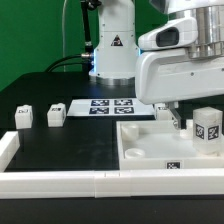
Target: Assemble one leg
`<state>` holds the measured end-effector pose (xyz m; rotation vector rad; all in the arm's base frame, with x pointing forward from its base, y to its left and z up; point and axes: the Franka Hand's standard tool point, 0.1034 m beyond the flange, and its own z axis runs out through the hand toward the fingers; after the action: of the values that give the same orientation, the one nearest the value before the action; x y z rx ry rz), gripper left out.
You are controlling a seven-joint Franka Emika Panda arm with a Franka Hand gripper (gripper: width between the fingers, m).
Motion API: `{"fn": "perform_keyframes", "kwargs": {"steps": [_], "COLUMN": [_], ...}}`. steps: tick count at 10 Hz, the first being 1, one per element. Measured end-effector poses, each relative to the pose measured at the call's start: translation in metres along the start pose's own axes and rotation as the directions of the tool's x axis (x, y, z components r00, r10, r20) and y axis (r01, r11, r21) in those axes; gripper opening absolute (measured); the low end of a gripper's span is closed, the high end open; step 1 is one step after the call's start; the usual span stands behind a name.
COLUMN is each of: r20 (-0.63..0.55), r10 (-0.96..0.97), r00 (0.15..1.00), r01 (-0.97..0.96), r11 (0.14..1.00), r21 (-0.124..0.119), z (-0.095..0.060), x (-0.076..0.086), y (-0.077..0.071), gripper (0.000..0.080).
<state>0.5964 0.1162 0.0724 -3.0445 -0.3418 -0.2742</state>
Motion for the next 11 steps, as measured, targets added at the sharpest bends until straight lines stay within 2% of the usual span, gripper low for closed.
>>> {"fn": "perform_keyframes", "kwargs": {"steps": [2, 3, 4, 5, 6, 7, 8, 11], "r20": [0.000, 0.000, 0.001, 0.001, 0.001, 0.001, -0.014, -0.013], "r10": [-0.023, -0.024, -0.024, -0.023, 0.010, 0.009, 0.188, 0.590], "r00": [1.000, 1.000, 1.000, 1.000, 1.000, 1.000, 0.982, 0.807], "r01": [0.023, 0.024, 0.024, 0.023, -0.010, -0.009, -0.188, -0.590], "r11": [1.000, 1.000, 1.000, 1.000, 1.000, 1.000, 0.982, 0.807], "r21": [0.001, 0.001, 0.001, 0.001, 0.001, 0.001, 0.007, 0.001], "z": [0.0003, 0.0003, 0.0003, 0.0004, 0.0005, 0.0005, -0.0005, -0.0001], "x": [-0.0002, -0.0002, -0.0003, -0.0003, -0.0003, -0.0003, 0.0011, 0.0003], "y": [0.0000, 0.0000, 0.0000, 0.0000, -0.0001, 0.0000, -0.0011, -0.0013], "gripper": [0.0648, 0.0561, 0.0392, 0.0392, 0.0290, 0.0290, 0.0290, 0.0290]}}
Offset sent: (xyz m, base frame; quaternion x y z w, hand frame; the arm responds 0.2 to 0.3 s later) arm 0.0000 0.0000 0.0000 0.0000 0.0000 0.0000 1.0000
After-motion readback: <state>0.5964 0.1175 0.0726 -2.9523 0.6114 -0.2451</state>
